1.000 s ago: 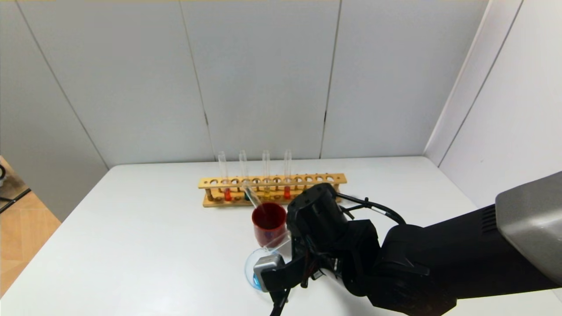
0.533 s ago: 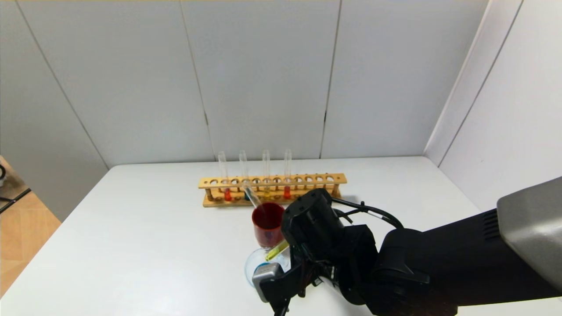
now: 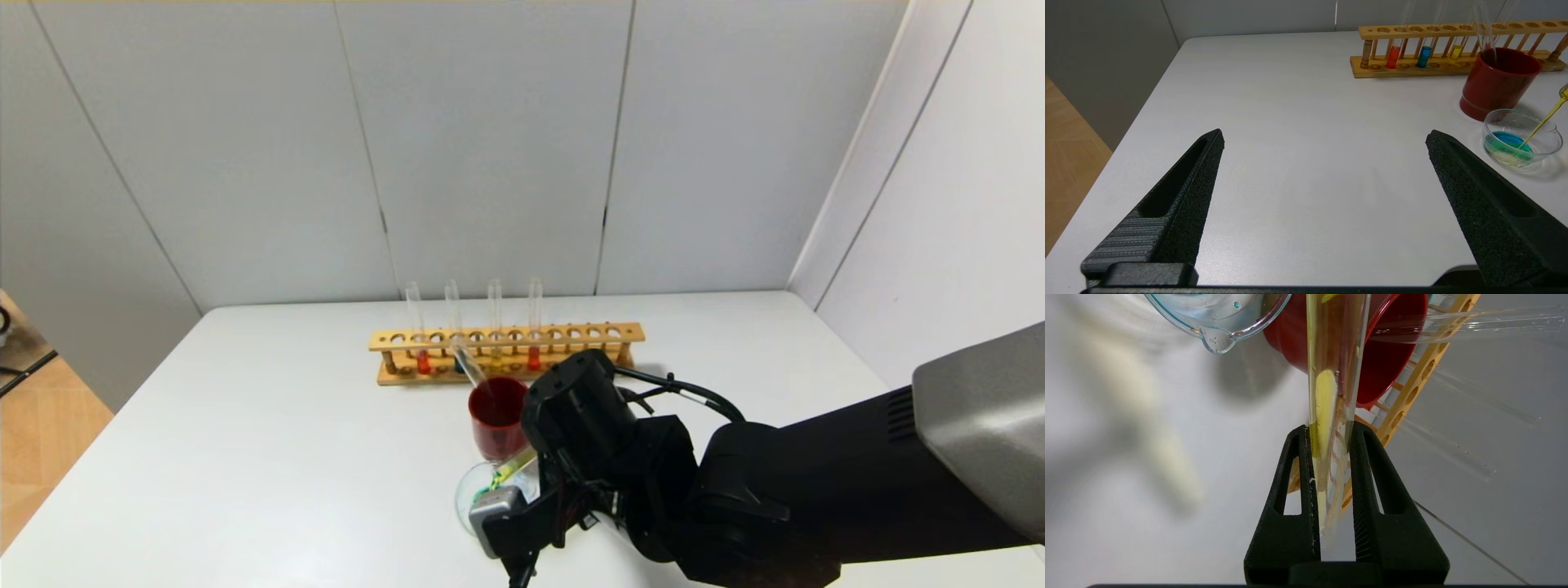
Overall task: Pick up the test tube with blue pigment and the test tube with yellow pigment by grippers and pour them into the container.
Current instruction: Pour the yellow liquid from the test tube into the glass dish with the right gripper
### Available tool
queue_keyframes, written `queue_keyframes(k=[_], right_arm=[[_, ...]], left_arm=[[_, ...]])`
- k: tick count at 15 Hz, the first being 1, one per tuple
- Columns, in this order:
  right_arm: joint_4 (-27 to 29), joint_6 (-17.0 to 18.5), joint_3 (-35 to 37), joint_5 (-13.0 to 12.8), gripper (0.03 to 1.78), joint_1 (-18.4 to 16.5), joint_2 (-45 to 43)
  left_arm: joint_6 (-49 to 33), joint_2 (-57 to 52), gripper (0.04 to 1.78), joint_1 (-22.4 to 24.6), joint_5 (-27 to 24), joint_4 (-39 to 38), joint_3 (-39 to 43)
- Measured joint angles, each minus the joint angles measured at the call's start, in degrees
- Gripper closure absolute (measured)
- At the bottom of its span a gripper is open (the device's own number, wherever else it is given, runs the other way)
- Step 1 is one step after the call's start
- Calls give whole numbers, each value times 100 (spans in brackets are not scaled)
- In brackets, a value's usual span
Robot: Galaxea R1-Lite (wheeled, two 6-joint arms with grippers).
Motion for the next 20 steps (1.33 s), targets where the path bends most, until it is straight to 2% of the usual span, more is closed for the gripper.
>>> queue_keyframes(k=[5, 8, 15, 18, 20], right_arm=[[50, -190, -63, -16, 149, -41, 51], [371, -306, -197, -265, 149, -34, 60], [456, -480, -493, -301, 149, -22, 110], [450, -610, -534, -529, 149, 2, 154], [445, -639, -542, -590, 149, 22, 168]], left_arm=[[2, 0, 7, 0, 2, 0, 0], [0, 0, 7, 0, 2, 0, 0], [2, 0, 7, 0, 2, 0, 2], [2, 0, 7, 0, 0, -1, 2], [0, 0, 7, 0, 2, 0, 2]])
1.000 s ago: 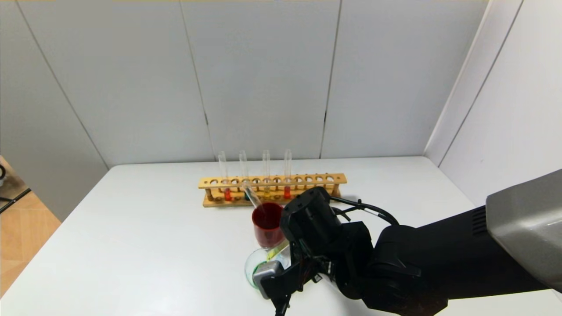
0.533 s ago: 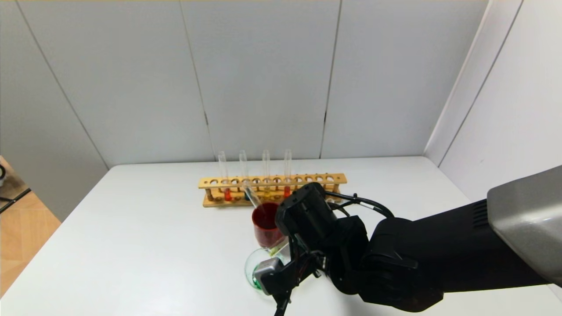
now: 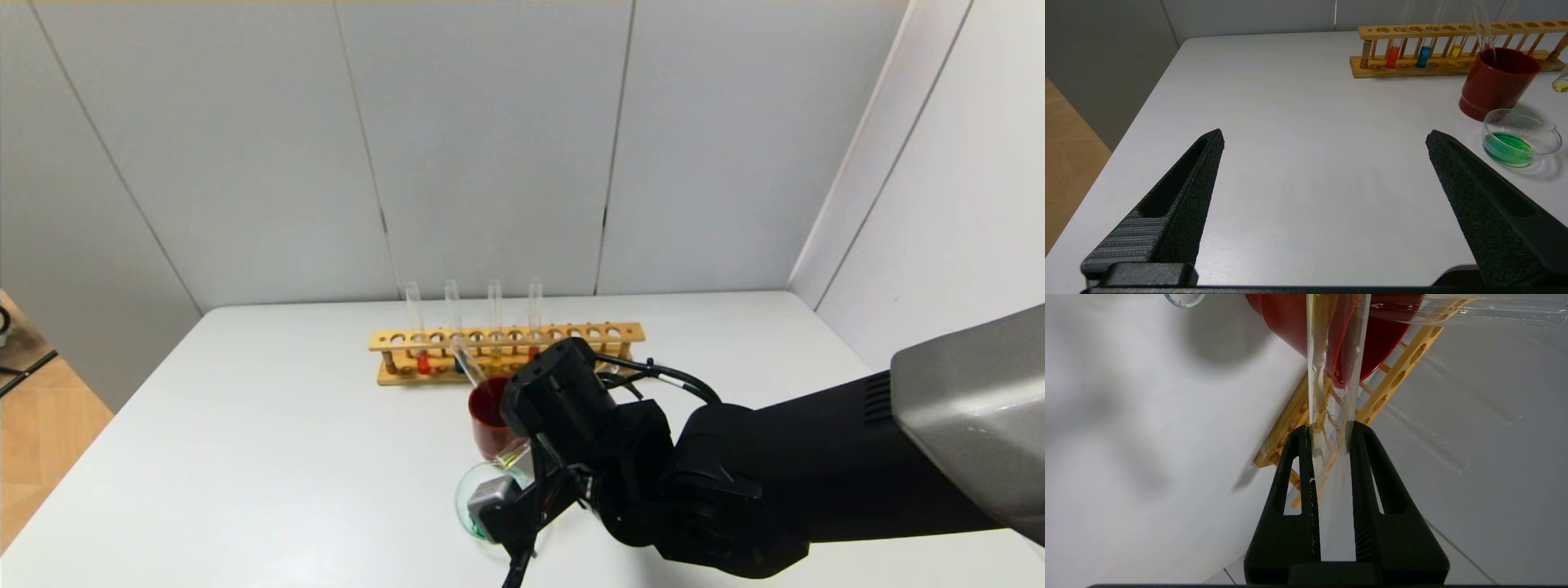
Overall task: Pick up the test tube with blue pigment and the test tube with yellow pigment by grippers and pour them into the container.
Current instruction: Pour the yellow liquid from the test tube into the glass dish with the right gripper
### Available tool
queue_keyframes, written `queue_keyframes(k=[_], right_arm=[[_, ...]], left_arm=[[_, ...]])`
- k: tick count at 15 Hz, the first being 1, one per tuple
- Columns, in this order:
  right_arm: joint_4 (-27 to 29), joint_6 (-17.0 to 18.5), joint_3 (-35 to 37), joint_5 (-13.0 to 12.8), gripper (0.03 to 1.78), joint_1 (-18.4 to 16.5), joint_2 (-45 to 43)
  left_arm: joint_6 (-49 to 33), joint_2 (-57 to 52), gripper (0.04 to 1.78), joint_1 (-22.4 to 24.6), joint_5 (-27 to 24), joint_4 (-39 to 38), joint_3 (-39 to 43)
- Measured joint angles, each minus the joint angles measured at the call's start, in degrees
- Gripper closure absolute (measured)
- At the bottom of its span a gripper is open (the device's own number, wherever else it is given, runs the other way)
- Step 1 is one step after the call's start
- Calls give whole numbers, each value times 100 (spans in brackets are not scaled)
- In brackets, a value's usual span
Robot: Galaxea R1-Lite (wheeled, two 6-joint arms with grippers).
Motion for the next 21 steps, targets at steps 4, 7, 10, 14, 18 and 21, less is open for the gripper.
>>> queue_keyframes(k=[4, 7, 10, 14, 18, 21], right_arm=[[2, -148, -72, -135, 149, -4, 46], [2, -224, -113, -151, 149, 0, 79], [-1, -325, -174, -162, 149, 30, 107], [-1, -491, -199, -419, 149, 121, 112], [2, -596, -199, -490, 149, 154, 112], [-1, -677, -207, -545, 149, 168, 123]], left_arm=[[2, 0, 7, 0, 0, 0, 0], [2, 0, 7, 0, 1, 0, 0], [2, 0, 7, 0, 1, 0, 0], [0, 0, 7, 0, -2, 0, 0], [2, 0, 7, 0, 0, -1, -2], [0, 0, 7, 0, -2, 0, -2]])
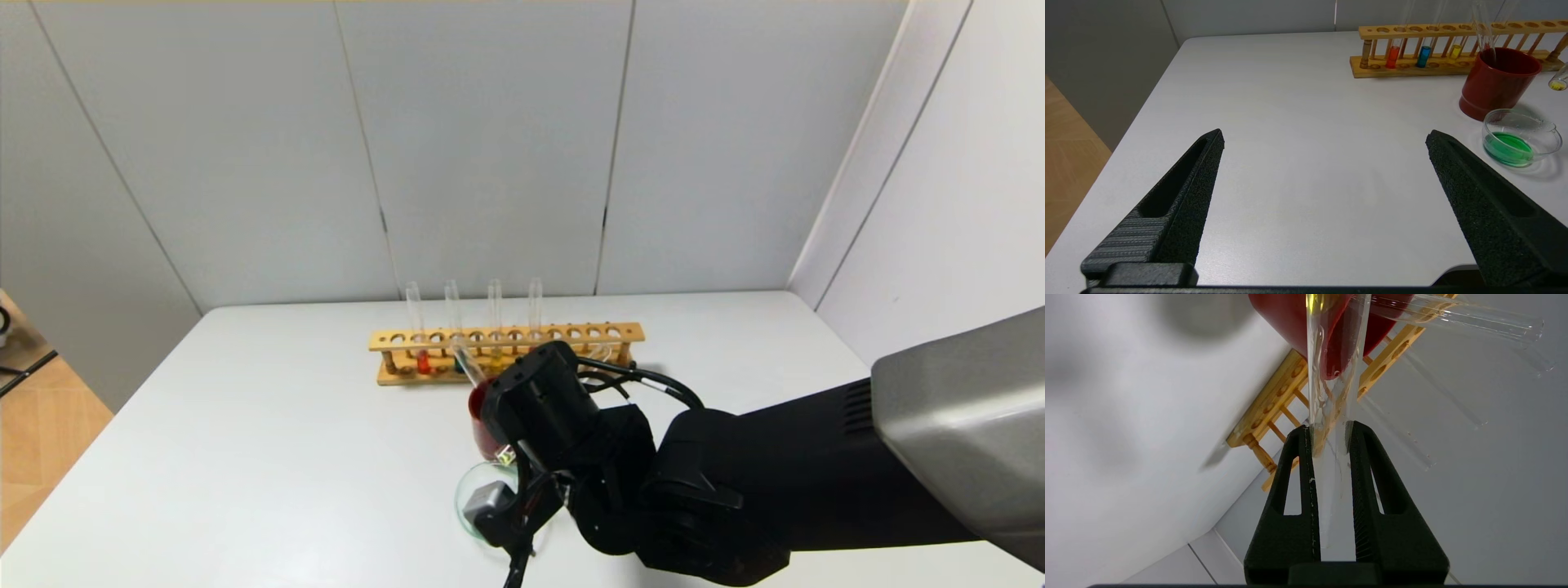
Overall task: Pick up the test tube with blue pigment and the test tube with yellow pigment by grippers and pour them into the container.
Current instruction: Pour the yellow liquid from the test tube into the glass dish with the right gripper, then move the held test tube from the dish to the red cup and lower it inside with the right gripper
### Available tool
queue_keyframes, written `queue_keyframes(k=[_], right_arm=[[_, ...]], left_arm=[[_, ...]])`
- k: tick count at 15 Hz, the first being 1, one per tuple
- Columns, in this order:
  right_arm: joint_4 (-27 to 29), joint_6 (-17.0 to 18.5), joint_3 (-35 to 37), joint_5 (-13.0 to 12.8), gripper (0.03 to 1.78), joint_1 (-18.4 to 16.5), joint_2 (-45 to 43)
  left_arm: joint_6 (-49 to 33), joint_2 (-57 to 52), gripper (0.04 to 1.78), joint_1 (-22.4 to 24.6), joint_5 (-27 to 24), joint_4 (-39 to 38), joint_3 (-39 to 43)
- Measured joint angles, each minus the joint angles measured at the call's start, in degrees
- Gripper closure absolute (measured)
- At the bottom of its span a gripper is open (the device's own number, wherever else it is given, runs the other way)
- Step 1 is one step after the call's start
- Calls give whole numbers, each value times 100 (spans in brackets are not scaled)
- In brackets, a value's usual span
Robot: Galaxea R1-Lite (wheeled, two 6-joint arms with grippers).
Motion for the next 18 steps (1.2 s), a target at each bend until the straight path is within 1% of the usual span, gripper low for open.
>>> queue_keyframes(k=[3, 5, 7, 9, 10, 11, 13, 14, 15, 16, 17, 18], right_arm=[[-7, 20, 0, -1, 149, 27, 24], [-74, 180, 4, 41, 149, 28, 28], [-71, 590, -13, 127, 149, 30, 13], [-20, 1182, 6, 352, 149, 44, -33], [-10, 1577, 28, 556, 149, 66, -60], [-10, 2087, 48, 813, 149, 102, -91], [-62, 3239, 80, 1297, 149, 208, -176], [-94, 3871, 89, 1469, 149, 262, -226], [-165, 4570, 96, 1631, 149, 304, -286], [-313, 5224, 119, 1734, 149, 330, -344], [-612, 5903, 194, 1799, 149, 344, -402], [-1034, 6459, 323, 1832, 149, 344, -444]], left_arm=[[0, 0, 7, 0, 2, -1, 0], [0, 0, 7, 0, 4, -1, 0], [0, 0, 7, 0, 4, 0, 0], [0, 0, 7, 0, 2, -1, 0], [0, 0, 7, 0, 2, -1, 0], [0, 0, 7, 0, 4, -1, 0], [0, 0, 7, 0, 2, -4, 0], [2, 0, 7, 0, 4, -1, 0], [2, 0, 7, 0, 4, -1, 0], [2, 0, 7, 0, 4, -1, 0], [0, 0, 7, 0, 4, -1, 0], [0, 0, 7, 0, 0, -1, 0]])
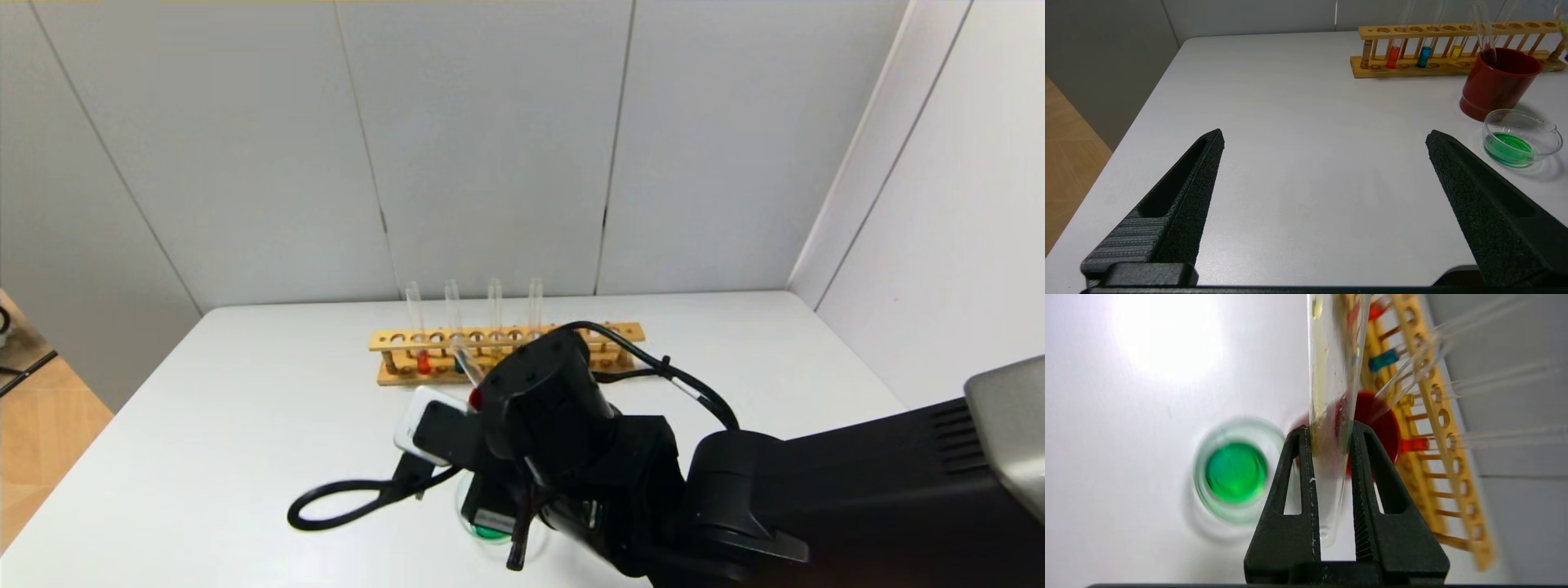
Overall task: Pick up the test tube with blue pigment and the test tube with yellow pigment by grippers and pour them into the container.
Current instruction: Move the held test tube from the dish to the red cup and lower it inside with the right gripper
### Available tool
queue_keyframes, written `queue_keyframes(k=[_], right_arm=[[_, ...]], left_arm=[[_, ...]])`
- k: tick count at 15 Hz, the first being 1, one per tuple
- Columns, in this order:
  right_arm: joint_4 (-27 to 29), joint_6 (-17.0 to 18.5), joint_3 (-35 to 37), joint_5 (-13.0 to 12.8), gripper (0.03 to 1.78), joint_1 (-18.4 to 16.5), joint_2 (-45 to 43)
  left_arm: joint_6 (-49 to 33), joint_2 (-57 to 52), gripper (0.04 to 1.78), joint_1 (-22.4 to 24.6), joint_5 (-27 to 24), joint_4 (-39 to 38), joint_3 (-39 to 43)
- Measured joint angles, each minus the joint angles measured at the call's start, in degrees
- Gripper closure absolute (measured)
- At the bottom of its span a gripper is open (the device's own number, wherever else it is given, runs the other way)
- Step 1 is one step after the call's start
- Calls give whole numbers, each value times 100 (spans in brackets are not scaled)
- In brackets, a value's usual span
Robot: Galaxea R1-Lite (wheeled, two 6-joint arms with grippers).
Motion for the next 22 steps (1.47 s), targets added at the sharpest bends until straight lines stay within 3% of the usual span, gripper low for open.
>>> queue_keyframes(k=[2, 5, 7, 9, 12, 16, 22], right_arm=[[-1078, 806, 422, 6, 149, -49, -35], [-3004, 1607, 1075, -50, 149, -254, -35], [-4002, 2316, 1304, -267, 149, -490, -46], [-4569, 2870, 1381, -542, 149, -733, -77], [-4966, 3213, 1431, -689, 149, -906, -77], [-4953, 3717, 1488, -683, 149, -928, 33], [-4865, 3760, 1334, -367, 149, -936, 521]], left_arm=[[2, 0, 7, 0, 2, 0, 0], [0, 0, 7, 0, 0, 1, 0], [0, 0, 7, 0, 2, 1, 0], [2, 0, 7, 0, 0, 0, 0], [0, 0, 7, 0, 2, 0, 0], [0, 0, 7, 0, 0, 0, 0], [0, 0, 7, 0, 2, 1, 0]])
